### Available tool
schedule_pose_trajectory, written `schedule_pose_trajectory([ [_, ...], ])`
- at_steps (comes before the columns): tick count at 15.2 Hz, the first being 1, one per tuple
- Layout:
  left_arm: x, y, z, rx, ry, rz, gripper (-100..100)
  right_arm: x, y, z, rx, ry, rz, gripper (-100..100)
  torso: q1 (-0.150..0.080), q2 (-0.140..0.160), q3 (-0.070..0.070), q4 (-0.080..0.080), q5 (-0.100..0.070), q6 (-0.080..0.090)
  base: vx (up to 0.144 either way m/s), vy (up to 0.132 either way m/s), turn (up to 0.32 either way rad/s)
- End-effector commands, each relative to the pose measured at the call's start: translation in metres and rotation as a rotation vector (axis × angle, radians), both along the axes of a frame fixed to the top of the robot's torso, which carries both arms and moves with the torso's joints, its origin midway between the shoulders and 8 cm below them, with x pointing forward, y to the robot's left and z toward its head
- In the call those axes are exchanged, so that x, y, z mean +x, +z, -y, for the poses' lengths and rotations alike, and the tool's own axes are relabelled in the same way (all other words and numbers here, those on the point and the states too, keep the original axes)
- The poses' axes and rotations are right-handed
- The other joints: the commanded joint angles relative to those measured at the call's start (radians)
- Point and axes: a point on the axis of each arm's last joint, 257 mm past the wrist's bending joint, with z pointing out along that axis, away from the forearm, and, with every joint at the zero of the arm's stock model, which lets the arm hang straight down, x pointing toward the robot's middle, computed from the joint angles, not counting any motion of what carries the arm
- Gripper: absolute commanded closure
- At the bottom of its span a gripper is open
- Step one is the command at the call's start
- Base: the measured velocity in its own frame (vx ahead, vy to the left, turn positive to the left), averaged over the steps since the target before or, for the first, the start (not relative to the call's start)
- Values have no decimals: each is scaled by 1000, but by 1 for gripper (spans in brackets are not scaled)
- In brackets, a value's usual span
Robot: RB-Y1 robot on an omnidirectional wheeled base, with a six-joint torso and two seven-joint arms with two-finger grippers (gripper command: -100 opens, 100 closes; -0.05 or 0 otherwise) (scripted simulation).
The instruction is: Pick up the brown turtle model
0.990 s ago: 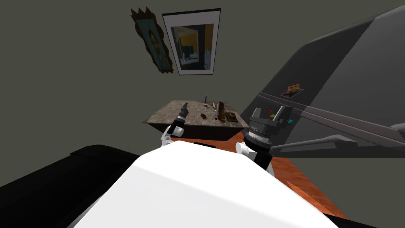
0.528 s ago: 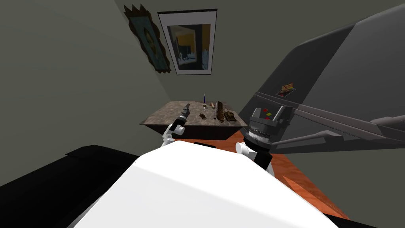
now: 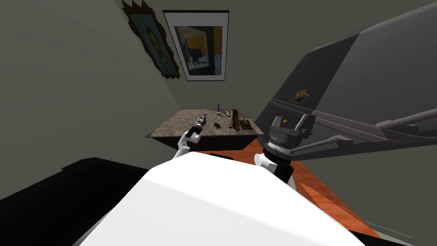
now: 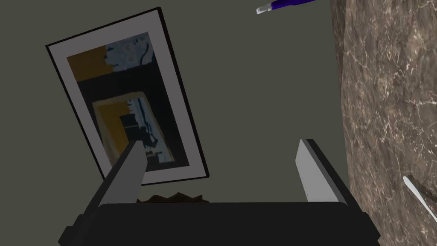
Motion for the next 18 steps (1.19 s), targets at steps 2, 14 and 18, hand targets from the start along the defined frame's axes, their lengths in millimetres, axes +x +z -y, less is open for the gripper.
schedule_pose_trajectory([
  [2,9,-14,1,11,2,-59,-100,0,0,0,0,0,0,0,0,0,0,0,0,0,1,5,-98],
  [14,31,-60,0,50,16,-257,-100,0,0,0,0,0,0,0,0,0,0,0,0,0,2,5,-83],
  [18,38,-78,-2,69,25,-337,-100,0,0,0,0,0,0,0,0,0,0,0,0,0,4,3,-80],
])
